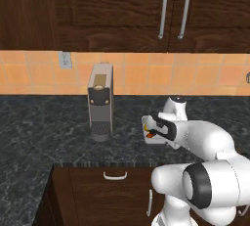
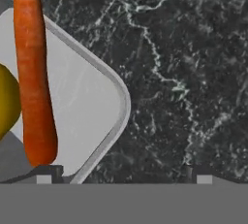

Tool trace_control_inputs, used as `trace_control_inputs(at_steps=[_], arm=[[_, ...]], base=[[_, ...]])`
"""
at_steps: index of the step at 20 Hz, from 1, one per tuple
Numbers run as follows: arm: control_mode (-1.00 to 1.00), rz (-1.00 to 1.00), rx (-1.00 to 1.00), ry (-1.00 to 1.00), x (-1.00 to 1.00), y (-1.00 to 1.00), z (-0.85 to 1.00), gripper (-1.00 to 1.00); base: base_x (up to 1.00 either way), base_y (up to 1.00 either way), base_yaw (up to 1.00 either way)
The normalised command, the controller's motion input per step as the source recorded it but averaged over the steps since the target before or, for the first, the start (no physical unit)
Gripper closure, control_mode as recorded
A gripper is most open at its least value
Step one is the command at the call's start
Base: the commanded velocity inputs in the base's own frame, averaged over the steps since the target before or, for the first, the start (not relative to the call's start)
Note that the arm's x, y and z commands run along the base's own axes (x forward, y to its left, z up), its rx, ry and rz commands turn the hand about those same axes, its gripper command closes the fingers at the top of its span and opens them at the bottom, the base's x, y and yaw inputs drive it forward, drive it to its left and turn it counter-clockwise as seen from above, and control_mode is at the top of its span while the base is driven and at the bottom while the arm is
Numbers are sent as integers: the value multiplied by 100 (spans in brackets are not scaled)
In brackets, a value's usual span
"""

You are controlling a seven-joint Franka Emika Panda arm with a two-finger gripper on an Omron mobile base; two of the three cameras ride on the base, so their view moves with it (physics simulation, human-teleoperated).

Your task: Take the meat container that has the steak and place it on the second highest rack of the freezer. Then take the vegetable container that has the lemon and carrot and place it on the highest rack of the freezer.

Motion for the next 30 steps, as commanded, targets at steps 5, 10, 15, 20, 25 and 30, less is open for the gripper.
trace_control_inputs(at_steps=[5,10,15,20,25,30], arm=[[-100,-2,0,8,32,-2,-31,-100],[-100,-2,0,6,7,-1,-27,-100],[-100,-3,0,7,-5,0,-44,100],[-100,-4,0,1,-13,0,-47,100],[-100,-3,0,0,-16,0,-8,100],[-100,-1,0,-2,-33,0,23,100]], base=[[0,0,0],[0,0,0],[0,0,0],[0,0,0],[0,0,0],[0,0,0]])
